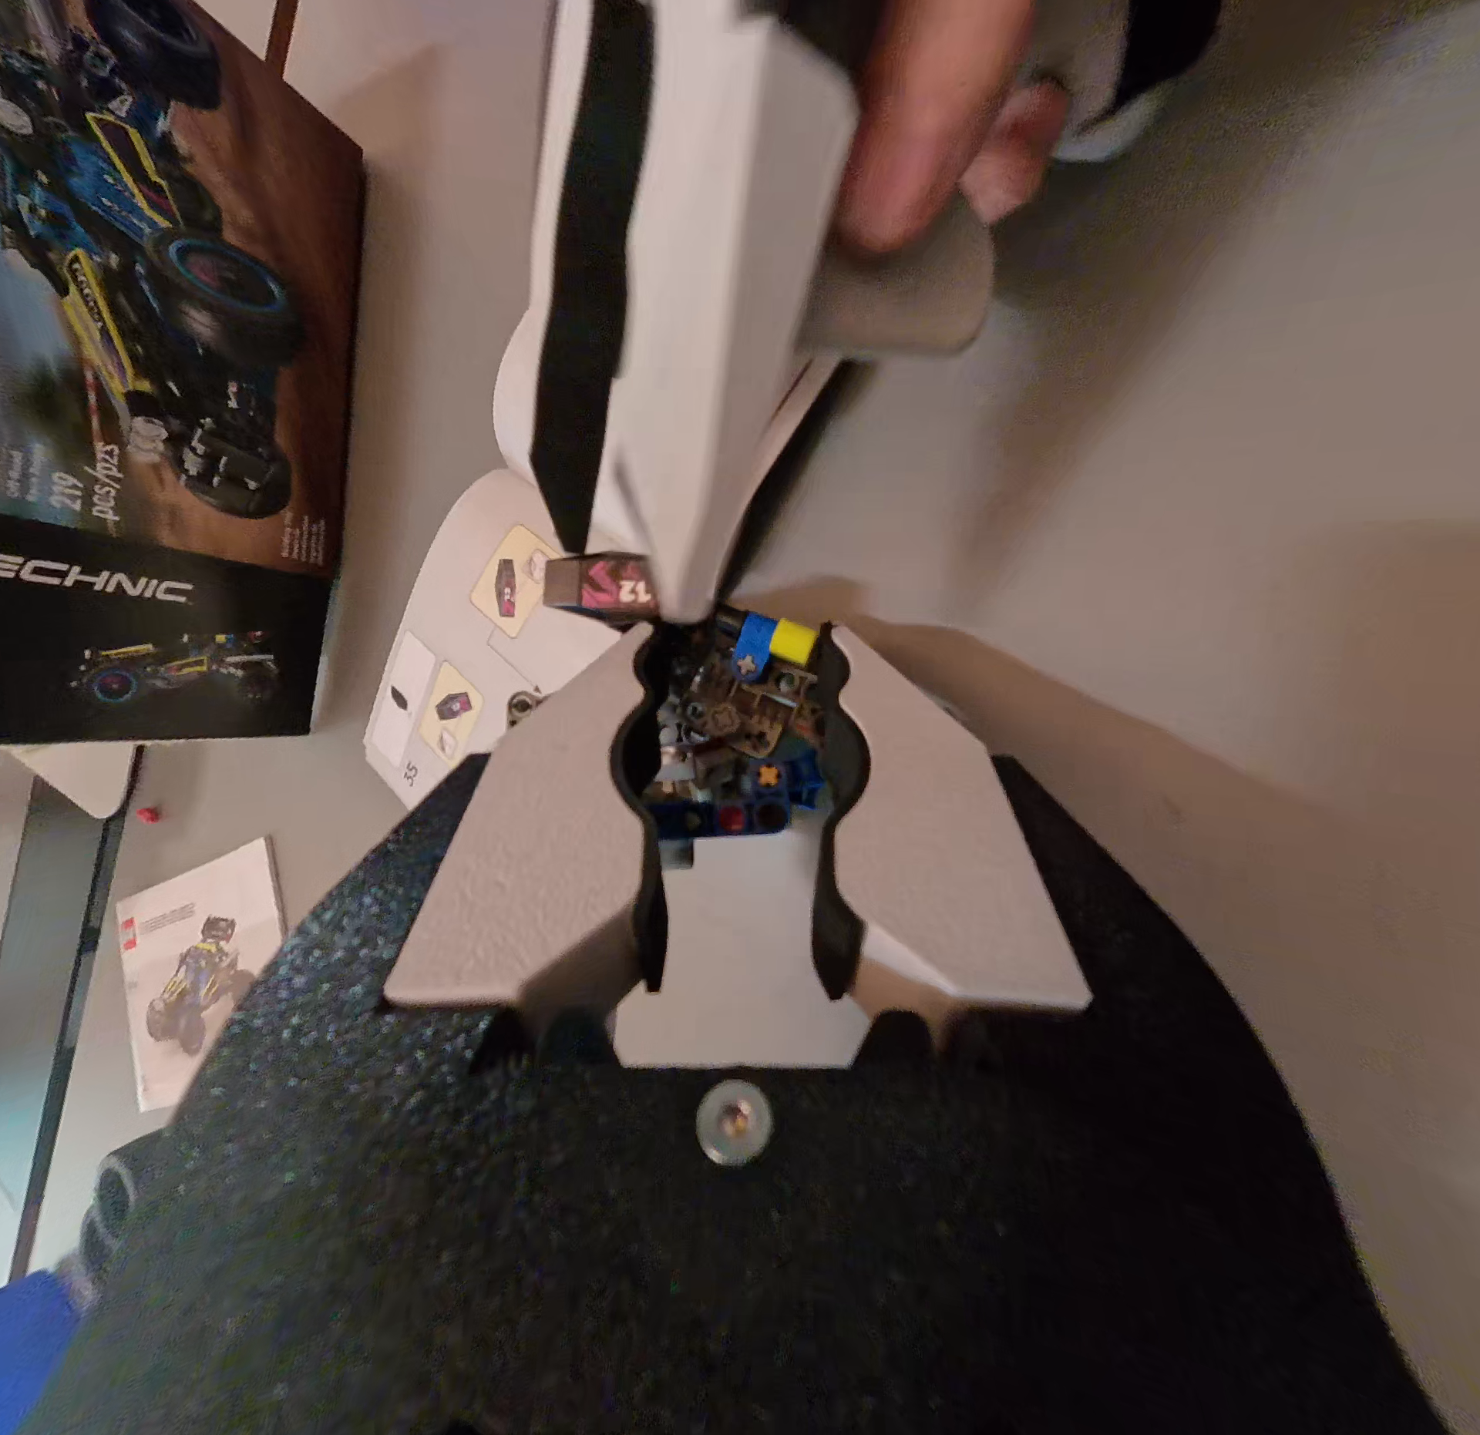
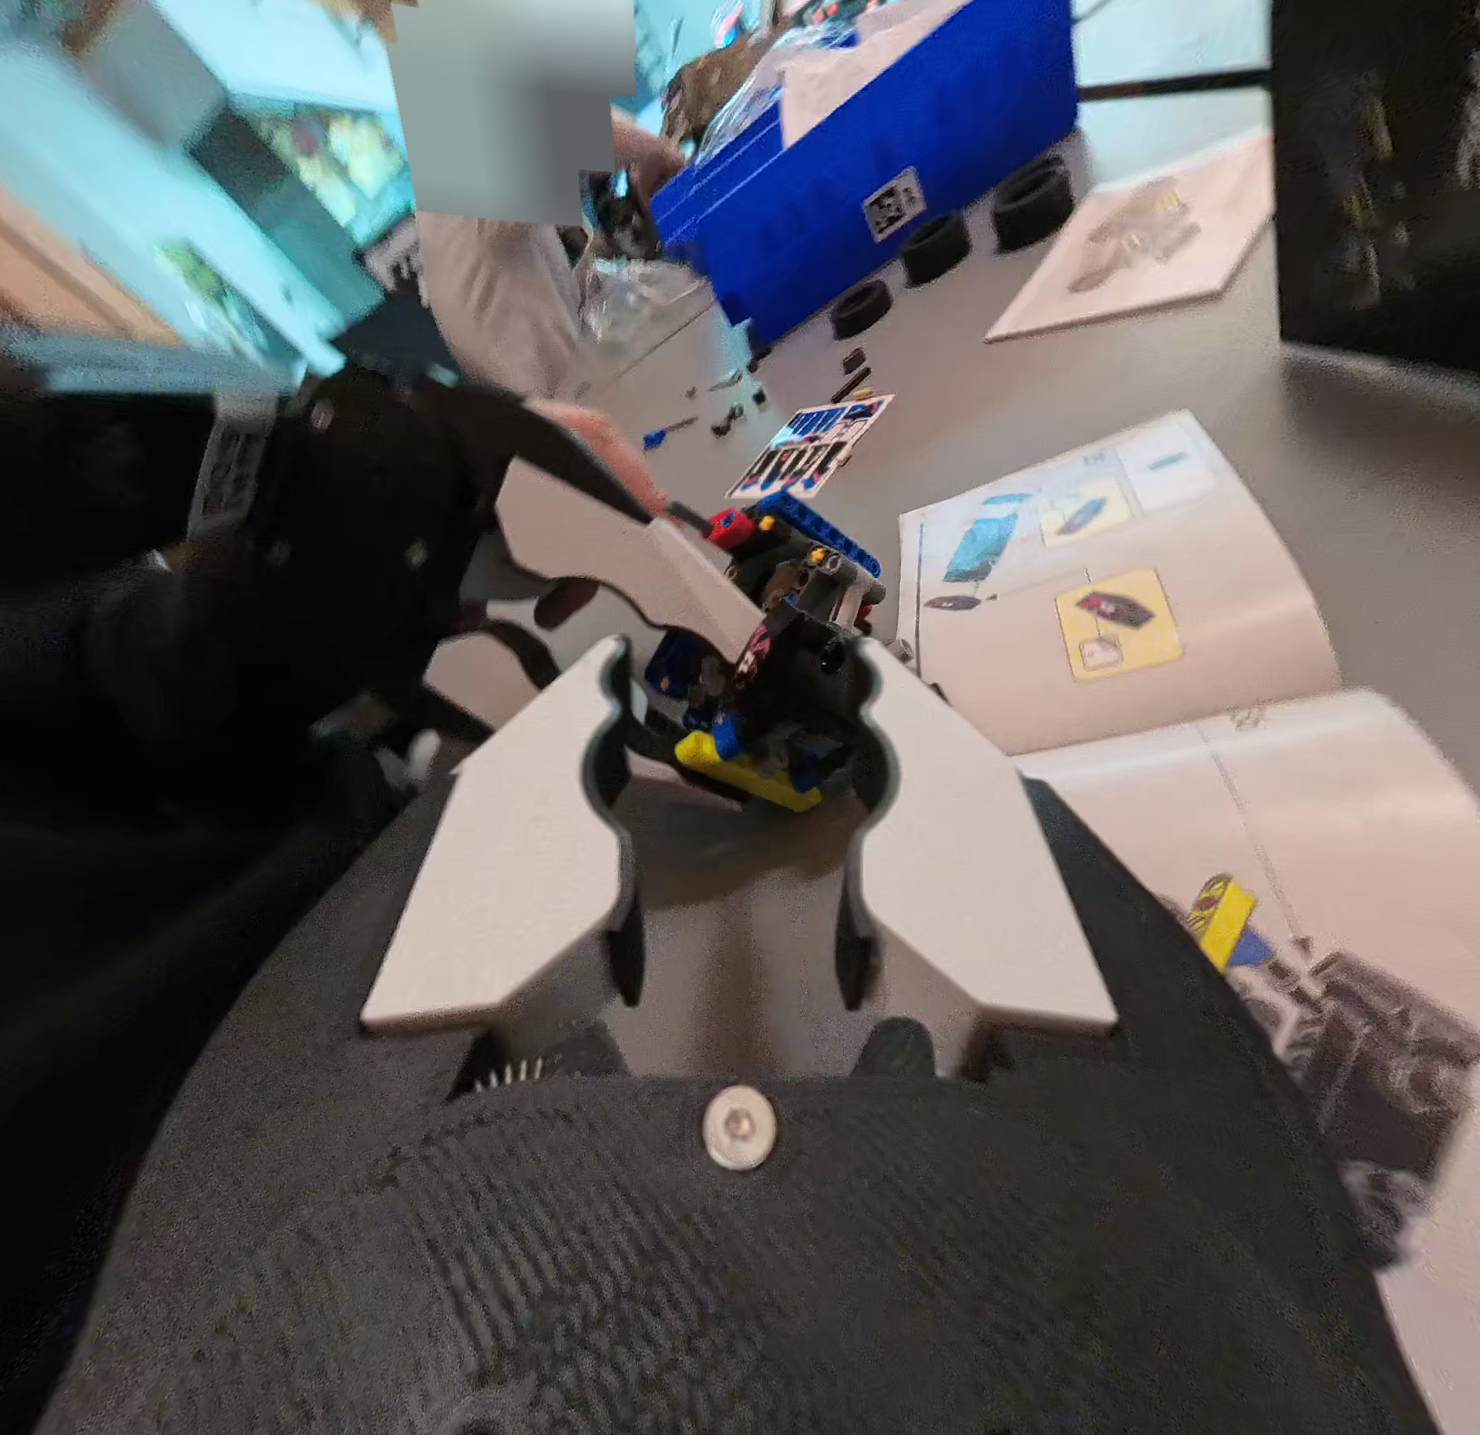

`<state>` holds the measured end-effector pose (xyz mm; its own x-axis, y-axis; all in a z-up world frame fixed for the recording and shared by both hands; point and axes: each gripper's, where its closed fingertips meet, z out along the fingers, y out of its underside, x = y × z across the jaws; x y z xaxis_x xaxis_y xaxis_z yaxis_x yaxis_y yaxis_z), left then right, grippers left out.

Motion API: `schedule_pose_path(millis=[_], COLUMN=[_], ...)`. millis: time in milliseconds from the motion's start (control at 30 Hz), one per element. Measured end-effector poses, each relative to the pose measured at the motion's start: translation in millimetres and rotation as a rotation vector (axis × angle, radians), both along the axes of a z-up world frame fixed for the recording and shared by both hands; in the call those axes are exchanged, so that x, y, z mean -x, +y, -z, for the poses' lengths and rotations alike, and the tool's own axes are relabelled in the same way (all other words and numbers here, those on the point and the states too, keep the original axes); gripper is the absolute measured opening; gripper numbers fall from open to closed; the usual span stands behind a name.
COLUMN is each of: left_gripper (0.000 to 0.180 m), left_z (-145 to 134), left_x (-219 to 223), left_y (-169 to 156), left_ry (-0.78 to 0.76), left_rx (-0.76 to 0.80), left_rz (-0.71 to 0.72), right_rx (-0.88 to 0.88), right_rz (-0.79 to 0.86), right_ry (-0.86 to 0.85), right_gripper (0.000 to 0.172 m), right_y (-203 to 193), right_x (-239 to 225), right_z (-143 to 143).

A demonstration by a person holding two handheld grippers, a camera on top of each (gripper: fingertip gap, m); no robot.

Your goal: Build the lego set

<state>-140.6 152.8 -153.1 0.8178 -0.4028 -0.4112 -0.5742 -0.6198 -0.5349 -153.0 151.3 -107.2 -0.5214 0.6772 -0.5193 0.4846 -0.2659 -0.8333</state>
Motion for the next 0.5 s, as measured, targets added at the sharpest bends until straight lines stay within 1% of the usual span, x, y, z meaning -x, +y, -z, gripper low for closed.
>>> schedule_pose_path(millis=[33, 133, 200, 267, 367, 400, 433, 500], left_gripper=[0.034, 0.034, 0.033, 0.034, 0.034, 0.034, 0.034, 0.034], left_z=[-0.4, -2.0, -1.7, -2.0, -1.0, -1.0, -1.2, -2.0], left_x=[-0.5, -0.2, -7.3, -15.7, -21.2, -22.2, -23.5, -26.2], left_y=[-3.4, -15.8, -25.7, -32.8, -35.0, -34.2, -33.2, -31.5], left_ry=[-0.012, -0.016, -0.026, -0.032, -0.020, -0.020, -0.026, -0.045], left_rx=[-0.006, -0.037, -0.046, -0.035, -0.007, -0.007, -0.012, -0.023], left_rz=[0.014, 0.056, 0.130, 0.186, 0.218, 0.223, 0.229, 0.244], right_rx=[-0.094, -0.419, -0.579, -0.639, -0.749, -0.791, -0.837, -0.861], right_rz=[-0.034, -0.107, -0.055, -0.068, -0.141, -0.153, -0.151, -0.186], right_ry=[0.043, 0.160, 0.278, 0.397, 0.423, 0.429, 0.436, 0.479], right_gripper=[0.061, 0.077, 0.072, 0.070, 0.071, 0.066, 0.056, 0.033], right_y=[-1.5, -0.4, 6.6, -4.3, -19.0, -19.9, -18.1, -22.4], right_x=[-5.0, -22.0, -18.8, -16.1, -14.7, -14.1, -12.4, -15.3], right_z=[0.3, 5.7, 1.6, -2.2, 12.5, 18.1, 22.2, 24.4])
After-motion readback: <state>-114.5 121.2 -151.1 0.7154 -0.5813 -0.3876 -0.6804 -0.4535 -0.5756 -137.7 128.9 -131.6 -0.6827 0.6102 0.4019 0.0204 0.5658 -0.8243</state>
